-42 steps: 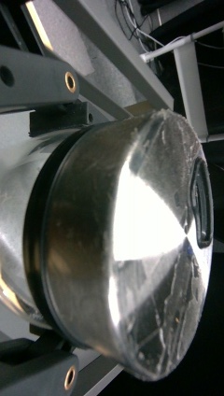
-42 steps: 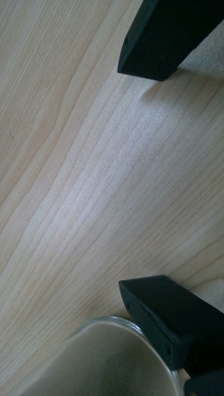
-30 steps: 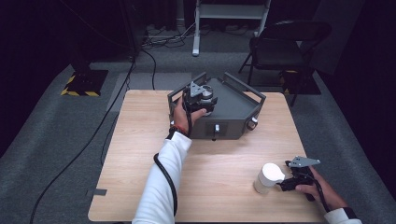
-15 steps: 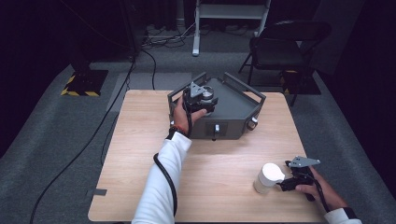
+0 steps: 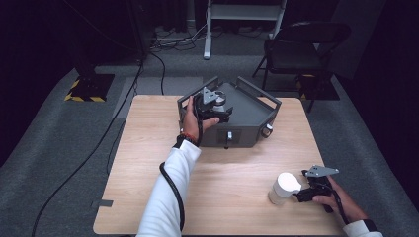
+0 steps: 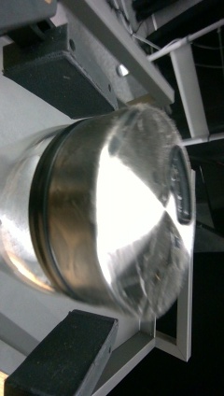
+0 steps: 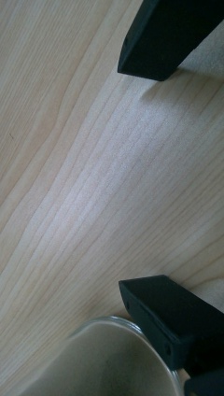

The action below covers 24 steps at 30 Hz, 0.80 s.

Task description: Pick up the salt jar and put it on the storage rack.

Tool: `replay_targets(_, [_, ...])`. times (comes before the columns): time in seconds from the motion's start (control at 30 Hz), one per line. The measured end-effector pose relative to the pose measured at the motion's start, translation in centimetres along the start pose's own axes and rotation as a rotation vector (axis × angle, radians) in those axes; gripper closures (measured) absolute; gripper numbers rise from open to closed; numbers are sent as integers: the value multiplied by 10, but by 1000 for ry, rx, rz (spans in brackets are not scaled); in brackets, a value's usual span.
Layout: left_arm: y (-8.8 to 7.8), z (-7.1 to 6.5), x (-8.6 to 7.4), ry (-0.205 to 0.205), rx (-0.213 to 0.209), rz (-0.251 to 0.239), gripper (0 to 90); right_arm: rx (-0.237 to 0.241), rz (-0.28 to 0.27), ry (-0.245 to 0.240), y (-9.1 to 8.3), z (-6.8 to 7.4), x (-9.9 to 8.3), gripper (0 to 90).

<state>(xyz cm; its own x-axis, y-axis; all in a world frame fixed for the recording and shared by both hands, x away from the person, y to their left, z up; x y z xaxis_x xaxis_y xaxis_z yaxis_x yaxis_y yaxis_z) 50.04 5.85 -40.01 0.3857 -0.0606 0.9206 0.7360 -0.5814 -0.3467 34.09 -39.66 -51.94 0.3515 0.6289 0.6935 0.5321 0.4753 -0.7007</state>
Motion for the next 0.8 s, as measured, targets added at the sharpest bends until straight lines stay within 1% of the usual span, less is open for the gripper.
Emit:
replay_targets(0.13, [-5,-4,6,36,4,14,5,0,0,0,0,0,0,0])
replay_targets(0.23, [-9,-6,8,57,16,18,5,0,0,0,0,0,0,0])
replay_targets(0.37, [-17,-7,12,73,5,30,5,0,0,0,0,0,0,0])
replay_targets(0.43, [-22,-8,13,78,4,23,3,0,0,0,0,0,0,0])
replay_targets(0.5, [-27,-8,14,71,-9,17,4,0,0,0,0,0,0,0])
replay_targets(0.6, [-34,-10,16,82,-18,12,4,0,0,0,0,0,0,0])
replay_targets(0.63, [-36,-11,17,88,-21,16,4,0,0,0,0,0,0,0])
replay_targets(0.73, [-44,-16,18,129,-13,8,3,0,0,0,0,0,0,0])
replay_targets(0.8, [-49,-17,19,131,-18,-1,2,0,0,0,0,0,0,0])
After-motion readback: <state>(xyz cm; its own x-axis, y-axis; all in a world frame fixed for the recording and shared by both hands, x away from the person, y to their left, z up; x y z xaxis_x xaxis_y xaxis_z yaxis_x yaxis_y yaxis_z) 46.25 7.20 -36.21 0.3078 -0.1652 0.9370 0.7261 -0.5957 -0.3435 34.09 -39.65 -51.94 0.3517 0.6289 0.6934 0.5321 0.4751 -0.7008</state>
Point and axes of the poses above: each handheld gripper's, and its own axes: y roughly forward along the jaws, x roughly out of its top, z roughly to its left, the point moved 10 cm from there along y, roughly forward along the jaws, and after that the axes turned 12 degrees about -y, right-handed, at the moved point
